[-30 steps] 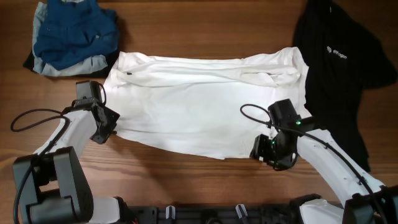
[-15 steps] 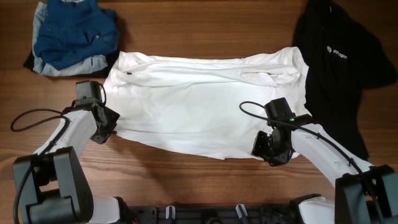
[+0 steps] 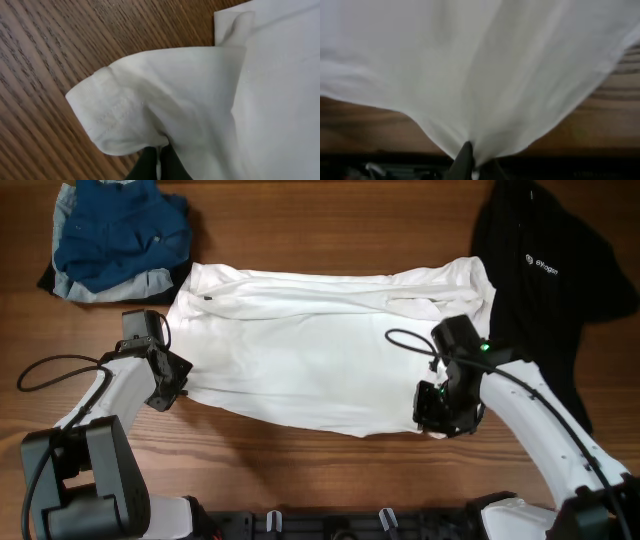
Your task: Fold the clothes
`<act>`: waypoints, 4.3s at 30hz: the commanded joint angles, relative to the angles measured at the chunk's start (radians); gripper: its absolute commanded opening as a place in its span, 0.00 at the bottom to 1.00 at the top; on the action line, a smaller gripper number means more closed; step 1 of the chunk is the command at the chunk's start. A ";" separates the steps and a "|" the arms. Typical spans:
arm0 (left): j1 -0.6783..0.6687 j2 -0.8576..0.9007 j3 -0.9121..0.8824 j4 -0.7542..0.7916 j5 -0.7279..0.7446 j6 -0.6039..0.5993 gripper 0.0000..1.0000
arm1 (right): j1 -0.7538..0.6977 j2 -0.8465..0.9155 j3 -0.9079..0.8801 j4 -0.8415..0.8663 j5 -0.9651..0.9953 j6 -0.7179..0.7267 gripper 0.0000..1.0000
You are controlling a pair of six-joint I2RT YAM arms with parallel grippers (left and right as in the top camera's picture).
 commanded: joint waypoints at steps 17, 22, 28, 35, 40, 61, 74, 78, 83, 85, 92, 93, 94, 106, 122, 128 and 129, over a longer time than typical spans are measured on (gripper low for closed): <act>0.008 0.068 -0.041 0.014 -0.029 -0.006 0.04 | -0.064 0.226 0.084 0.657 0.090 -0.156 0.04; 0.008 0.068 -0.041 0.014 -0.029 -0.006 0.04 | -0.067 0.226 0.084 0.690 0.090 -0.159 0.52; 0.008 0.068 -0.041 0.020 -0.032 -0.006 0.04 | -0.066 0.184 0.098 0.588 0.034 -0.163 0.64; 0.008 0.069 -0.041 0.022 -0.032 -0.006 0.04 | -0.026 0.165 0.063 0.487 0.083 -0.183 0.55; 0.008 0.068 -0.041 0.024 -0.032 -0.006 0.04 | 0.016 0.166 0.012 0.536 0.114 -0.182 0.53; 0.008 0.068 -0.041 0.037 -0.032 -0.006 0.04 | 0.027 0.294 -0.018 0.603 0.233 -0.182 0.50; 0.008 0.068 -0.041 0.037 -0.032 -0.006 0.04 | 0.026 0.205 -0.013 0.554 0.233 -0.180 0.28; 0.008 0.068 -0.041 0.037 -0.032 -0.006 0.04 | 0.026 0.180 -0.013 0.546 0.233 -0.179 0.18; 0.008 0.068 -0.041 0.037 -0.032 -0.006 0.04 | 0.026 0.177 -0.013 0.546 0.249 -0.177 0.30; 0.008 0.068 -0.041 0.037 -0.032 -0.006 0.04 | 0.026 0.177 -0.015 0.550 0.261 -0.178 0.37; 0.008 0.068 -0.041 0.040 -0.032 -0.006 0.04 | 0.027 0.203 -0.036 0.584 0.265 -0.181 0.38; 0.008 0.068 -0.041 0.040 -0.032 -0.006 0.04 | 0.027 0.211 -0.035 0.585 0.258 -0.181 0.38; 0.008 0.068 -0.041 0.040 -0.032 -0.006 0.04 | 0.027 0.219 -0.035 0.588 0.243 -0.181 0.38; 0.008 0.069 -0.041 0.048 -0.031 -0.006 0.04 | 0.027 0.228 -0.036 0.593 0.226 -0.181 0.30; 0.008 0.068 -0.041 0.048 -0.031 -0.006 0.04 | 0.027 0.228 -0.057 0.605 0.213 -0.175 0.31; 0.008 0.069 -0.041 0.048 -0.031 -0.006 0.04 | 0.027 0.228 -0.096 0.646 0.187 -0.154 0.31; 0.008 0.068 -0.041 0.048 -0.031 -0.006 0.04 | 0.027 0.228 -0.105 0.654 0.185 -0.154 0.31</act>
